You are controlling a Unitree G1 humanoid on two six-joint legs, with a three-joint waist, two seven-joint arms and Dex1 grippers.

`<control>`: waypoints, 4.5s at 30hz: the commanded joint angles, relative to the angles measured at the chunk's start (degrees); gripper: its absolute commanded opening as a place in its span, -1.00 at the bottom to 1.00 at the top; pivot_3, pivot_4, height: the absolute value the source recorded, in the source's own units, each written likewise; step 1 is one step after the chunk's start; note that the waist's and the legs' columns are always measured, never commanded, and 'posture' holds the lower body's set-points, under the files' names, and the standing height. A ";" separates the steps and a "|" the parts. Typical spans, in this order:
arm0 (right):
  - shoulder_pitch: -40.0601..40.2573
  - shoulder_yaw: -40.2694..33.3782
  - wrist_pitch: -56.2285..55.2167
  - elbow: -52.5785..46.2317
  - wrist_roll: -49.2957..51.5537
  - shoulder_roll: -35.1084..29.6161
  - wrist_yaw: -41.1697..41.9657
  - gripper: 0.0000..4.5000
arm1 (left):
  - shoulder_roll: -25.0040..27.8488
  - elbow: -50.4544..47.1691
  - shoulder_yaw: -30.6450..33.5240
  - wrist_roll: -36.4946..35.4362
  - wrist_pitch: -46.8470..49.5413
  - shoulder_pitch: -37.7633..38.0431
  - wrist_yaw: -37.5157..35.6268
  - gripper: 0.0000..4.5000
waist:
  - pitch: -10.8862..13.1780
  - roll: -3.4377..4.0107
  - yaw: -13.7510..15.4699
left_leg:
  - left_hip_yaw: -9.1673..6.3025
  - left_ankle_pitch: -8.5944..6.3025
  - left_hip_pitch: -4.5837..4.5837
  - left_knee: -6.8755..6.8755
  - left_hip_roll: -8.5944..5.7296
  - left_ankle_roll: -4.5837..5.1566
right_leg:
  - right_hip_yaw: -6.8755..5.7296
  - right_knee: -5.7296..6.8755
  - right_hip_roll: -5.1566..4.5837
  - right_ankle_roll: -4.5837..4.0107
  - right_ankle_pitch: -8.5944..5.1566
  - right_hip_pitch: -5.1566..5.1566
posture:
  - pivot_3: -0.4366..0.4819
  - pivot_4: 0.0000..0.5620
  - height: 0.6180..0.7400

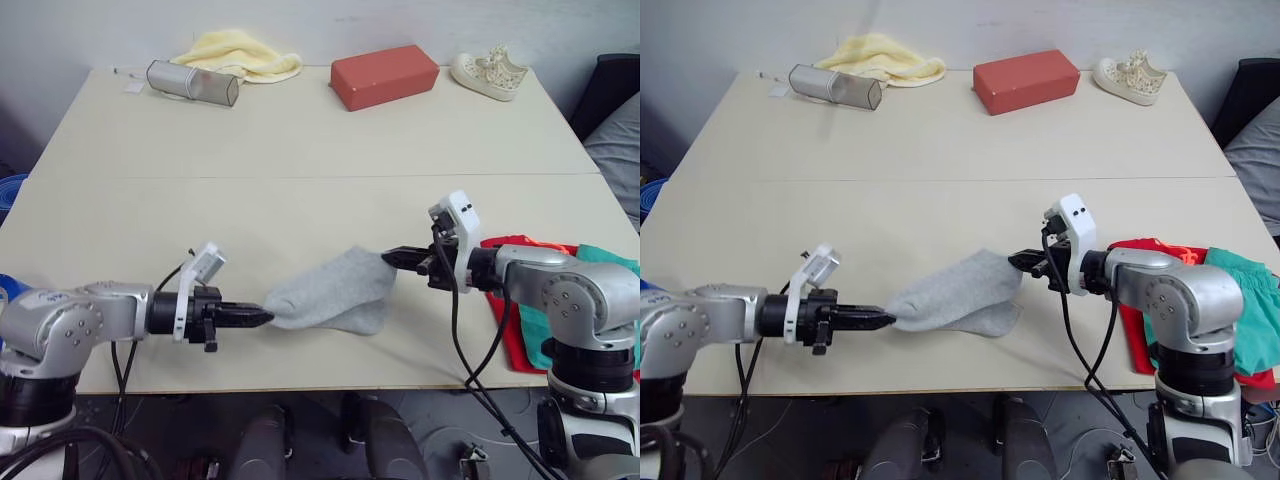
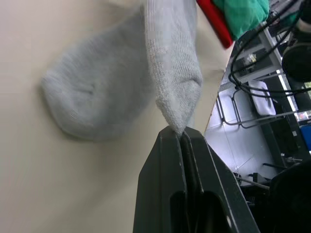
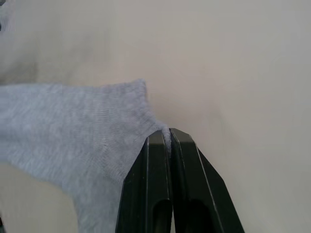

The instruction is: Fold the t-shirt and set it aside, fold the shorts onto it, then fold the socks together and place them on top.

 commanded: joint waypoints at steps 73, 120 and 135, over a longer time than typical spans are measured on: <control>24.44 20.10 -62.94 3.99 -25.19 2.05 5.44 -1.00 | -20.39 17.30 -15.23 37.58 -55.28 -0.46 -7.54 -1.00 | 0.03 -0.10 0.11 | -0.05 0.23 0.07 0.88 0.12 0.06 | 0.10 0.79 0.34 0.02 0.13 0.18 | -0.05 -0.47 1.00; 18.34 27.23 -64.46 6.14 -23.56 1.61 9.92 -1.00 | -7.36 5.28 10.99 14.59 -30.66 15.29 -4.09 -0.18 | 0.07 -0.18 0.26 | -0.06 -0.28 0.54 0.69 0.63 -0.37 | -0.01 0.60 0.63 -0.31 -0.29 0.55 | -0.05 -0.47 1.00; 17.36 28.63 -67.77 11.97 -29.51 3.09 12.47 -1.00 | -12.17 7.55 14.02 3.36 14.37 0.64 14.53 0.97 | 0.09 -0.24 0.06 | -0.11 -0.04 0.79 0.72 0.61 -0.77 | 0.04 1.14 0.65 -0.53 -0.42 0.55 | -0.05 -0.47 1.00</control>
